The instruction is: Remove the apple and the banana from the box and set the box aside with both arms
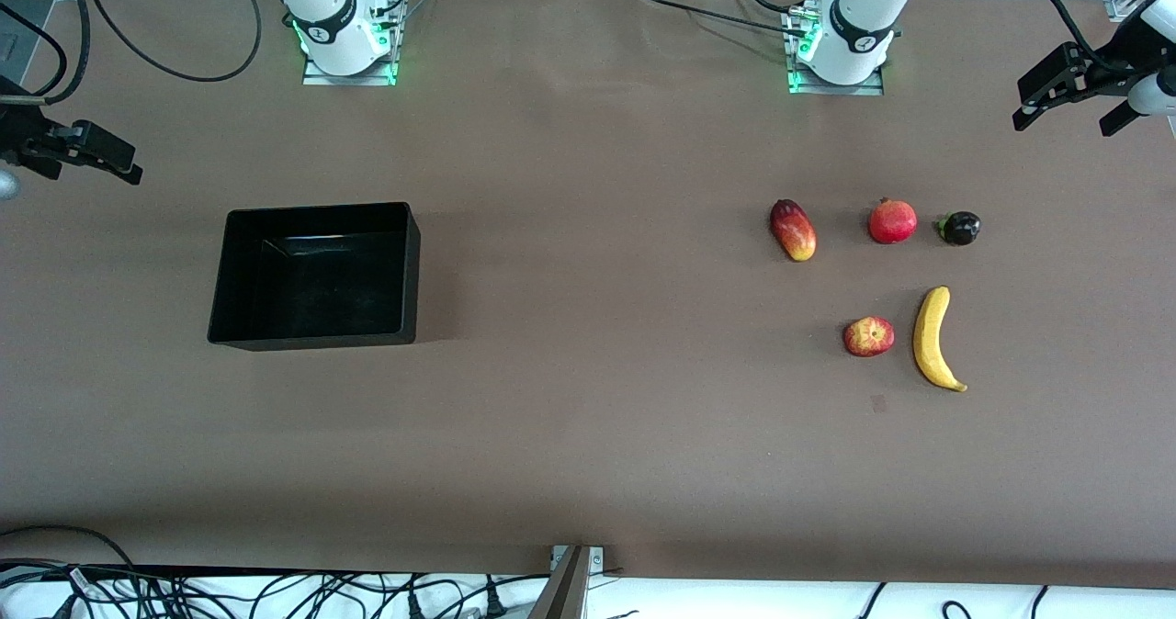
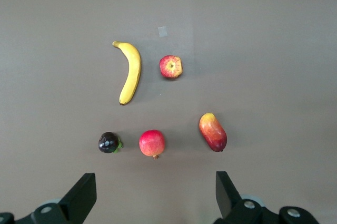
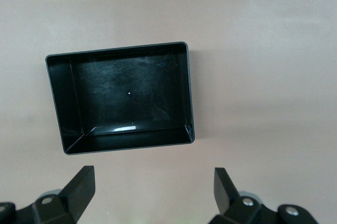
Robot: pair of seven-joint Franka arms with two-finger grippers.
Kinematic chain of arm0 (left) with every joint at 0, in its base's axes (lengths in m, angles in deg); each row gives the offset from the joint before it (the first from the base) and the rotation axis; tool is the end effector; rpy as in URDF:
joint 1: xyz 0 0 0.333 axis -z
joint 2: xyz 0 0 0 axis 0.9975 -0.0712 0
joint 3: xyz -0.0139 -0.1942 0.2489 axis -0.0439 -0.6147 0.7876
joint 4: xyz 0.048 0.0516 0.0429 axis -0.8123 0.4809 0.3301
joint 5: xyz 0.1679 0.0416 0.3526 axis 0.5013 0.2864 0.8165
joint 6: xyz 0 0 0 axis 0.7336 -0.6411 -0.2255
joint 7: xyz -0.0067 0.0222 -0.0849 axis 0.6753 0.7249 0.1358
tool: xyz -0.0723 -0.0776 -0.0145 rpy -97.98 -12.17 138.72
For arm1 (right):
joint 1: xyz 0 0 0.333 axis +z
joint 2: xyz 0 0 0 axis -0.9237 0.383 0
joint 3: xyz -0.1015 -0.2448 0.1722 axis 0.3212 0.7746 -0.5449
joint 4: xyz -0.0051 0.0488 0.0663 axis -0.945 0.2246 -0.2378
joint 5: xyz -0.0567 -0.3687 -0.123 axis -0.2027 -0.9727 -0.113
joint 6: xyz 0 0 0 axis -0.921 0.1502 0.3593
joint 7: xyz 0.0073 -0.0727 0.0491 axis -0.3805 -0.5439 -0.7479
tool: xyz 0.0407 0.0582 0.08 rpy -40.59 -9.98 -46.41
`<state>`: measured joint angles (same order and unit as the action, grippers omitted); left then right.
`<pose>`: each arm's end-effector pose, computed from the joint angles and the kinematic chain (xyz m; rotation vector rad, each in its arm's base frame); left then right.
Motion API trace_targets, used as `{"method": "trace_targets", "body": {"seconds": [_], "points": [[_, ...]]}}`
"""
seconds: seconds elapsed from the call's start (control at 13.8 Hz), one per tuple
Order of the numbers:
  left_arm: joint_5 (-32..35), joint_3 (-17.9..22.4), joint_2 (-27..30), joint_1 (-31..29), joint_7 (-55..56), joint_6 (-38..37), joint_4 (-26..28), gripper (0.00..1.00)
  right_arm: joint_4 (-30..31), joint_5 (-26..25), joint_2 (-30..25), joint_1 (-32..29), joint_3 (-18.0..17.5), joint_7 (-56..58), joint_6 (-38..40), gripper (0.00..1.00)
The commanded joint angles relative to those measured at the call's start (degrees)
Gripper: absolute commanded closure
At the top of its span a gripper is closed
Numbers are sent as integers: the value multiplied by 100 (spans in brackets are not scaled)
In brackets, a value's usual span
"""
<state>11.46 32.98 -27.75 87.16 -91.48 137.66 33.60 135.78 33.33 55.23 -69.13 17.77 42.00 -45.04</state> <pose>0.4951 -0.0058 0.6578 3.1316 -0.0826 0.0508 0.5444 -0.0313 0.6025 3.1116 -0.0807 -0.0519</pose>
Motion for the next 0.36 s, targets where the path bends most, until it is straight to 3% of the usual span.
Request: {"method": "trace_targets", "body": {"seconds": [0.0, 0.29], "points": [[16, 64, -88, 61, -99, -137, -191, 0, 231, -91, -167, -160, -121, -96, -146, 0], [7, 64, -88, 61, -90, -137, -191, 0, 231, -91, -167, -178, -121, -8, -93, 0]]}}
